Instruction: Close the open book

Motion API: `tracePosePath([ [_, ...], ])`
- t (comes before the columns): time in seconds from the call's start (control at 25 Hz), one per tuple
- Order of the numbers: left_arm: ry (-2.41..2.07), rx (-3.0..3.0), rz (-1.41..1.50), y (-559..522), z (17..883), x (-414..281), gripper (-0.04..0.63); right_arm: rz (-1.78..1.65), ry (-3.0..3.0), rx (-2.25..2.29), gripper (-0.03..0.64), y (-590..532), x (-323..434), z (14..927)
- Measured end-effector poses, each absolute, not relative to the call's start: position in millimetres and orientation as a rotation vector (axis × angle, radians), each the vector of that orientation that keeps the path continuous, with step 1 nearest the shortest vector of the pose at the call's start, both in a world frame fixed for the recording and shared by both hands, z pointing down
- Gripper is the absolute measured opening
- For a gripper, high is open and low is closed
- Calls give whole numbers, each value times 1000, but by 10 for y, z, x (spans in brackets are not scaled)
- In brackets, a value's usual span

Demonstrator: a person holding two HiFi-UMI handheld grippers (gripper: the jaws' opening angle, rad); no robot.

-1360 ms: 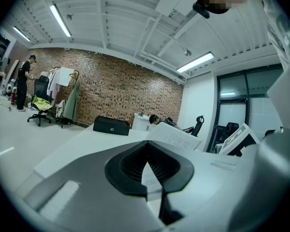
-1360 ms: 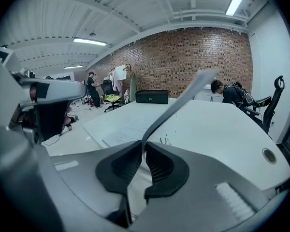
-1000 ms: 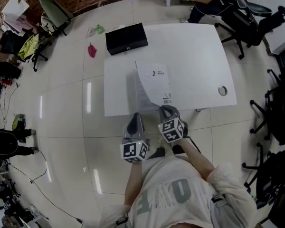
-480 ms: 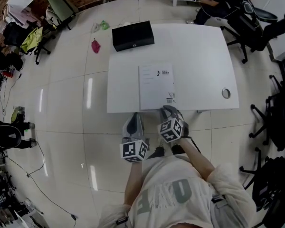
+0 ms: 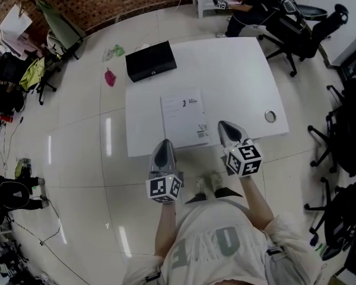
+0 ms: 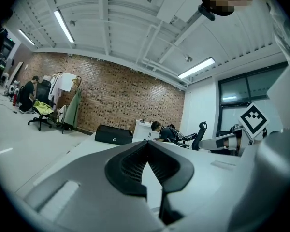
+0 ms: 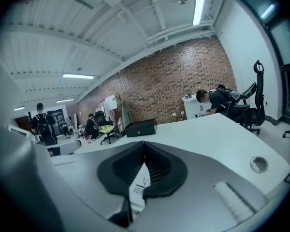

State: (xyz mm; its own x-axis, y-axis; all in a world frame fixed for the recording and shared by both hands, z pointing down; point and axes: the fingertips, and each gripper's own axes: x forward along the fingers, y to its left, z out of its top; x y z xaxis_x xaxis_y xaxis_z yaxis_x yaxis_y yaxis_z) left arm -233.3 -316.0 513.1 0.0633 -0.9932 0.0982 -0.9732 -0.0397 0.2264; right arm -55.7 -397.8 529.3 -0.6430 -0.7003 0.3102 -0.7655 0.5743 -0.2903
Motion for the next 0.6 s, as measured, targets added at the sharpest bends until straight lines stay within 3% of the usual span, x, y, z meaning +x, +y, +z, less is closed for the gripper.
tracePosePath([
  [0.28, -1931, 2203, -112, -3257, 5047, -2070, 17, 742, -2634, 1422, 3, -3890, -173, 5260],
  [0.6, -1867, 2245, -134, -2916, 5173, -2123, 18, 680, -2560, 1393, 3, -3587, -272, 5479],
])
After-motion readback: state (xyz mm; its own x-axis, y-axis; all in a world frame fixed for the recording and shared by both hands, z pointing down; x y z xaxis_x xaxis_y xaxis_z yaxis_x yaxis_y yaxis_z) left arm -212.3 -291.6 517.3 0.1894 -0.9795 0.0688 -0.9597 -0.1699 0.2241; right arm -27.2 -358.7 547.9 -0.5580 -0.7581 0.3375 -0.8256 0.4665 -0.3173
